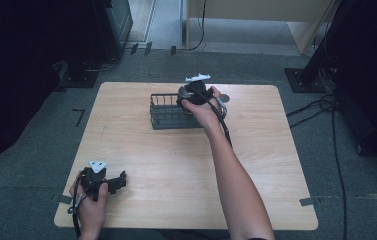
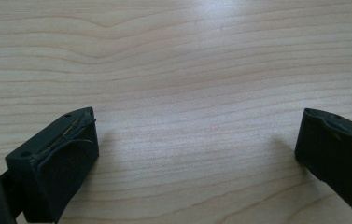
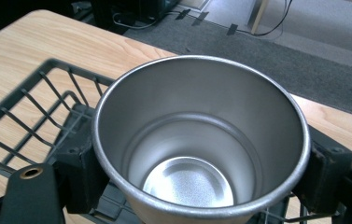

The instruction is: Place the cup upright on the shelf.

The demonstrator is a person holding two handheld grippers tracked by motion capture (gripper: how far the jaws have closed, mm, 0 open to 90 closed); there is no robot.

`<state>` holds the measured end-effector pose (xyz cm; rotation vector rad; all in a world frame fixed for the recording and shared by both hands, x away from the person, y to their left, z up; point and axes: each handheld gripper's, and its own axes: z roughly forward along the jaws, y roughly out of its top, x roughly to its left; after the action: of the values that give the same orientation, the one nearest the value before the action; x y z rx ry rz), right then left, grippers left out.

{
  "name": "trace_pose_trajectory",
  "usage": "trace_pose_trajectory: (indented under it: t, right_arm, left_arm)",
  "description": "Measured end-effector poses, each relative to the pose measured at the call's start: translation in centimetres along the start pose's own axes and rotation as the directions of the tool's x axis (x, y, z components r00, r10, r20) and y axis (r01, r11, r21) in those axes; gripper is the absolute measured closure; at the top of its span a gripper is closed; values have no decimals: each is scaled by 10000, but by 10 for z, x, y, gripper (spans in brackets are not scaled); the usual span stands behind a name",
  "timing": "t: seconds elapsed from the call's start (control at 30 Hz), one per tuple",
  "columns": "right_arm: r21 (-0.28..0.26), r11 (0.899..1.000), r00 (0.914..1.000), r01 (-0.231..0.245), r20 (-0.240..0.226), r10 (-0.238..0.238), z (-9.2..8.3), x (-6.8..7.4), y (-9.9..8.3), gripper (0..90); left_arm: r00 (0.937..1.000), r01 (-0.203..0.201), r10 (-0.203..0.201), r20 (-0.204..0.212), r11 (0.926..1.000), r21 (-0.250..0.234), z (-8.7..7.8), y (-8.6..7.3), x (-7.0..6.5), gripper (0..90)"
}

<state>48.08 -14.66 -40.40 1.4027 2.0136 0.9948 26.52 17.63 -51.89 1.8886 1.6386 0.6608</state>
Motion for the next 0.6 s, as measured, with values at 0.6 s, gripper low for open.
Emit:
trace_pose_trajectory:
  t: [0.6]
  right_arm:
    - [728,9972,9999,-153,-41,156,8,-8,-20,176]
  left_arm:
    - [10000,-7,7,-1,10000,6,0,0,0,0]
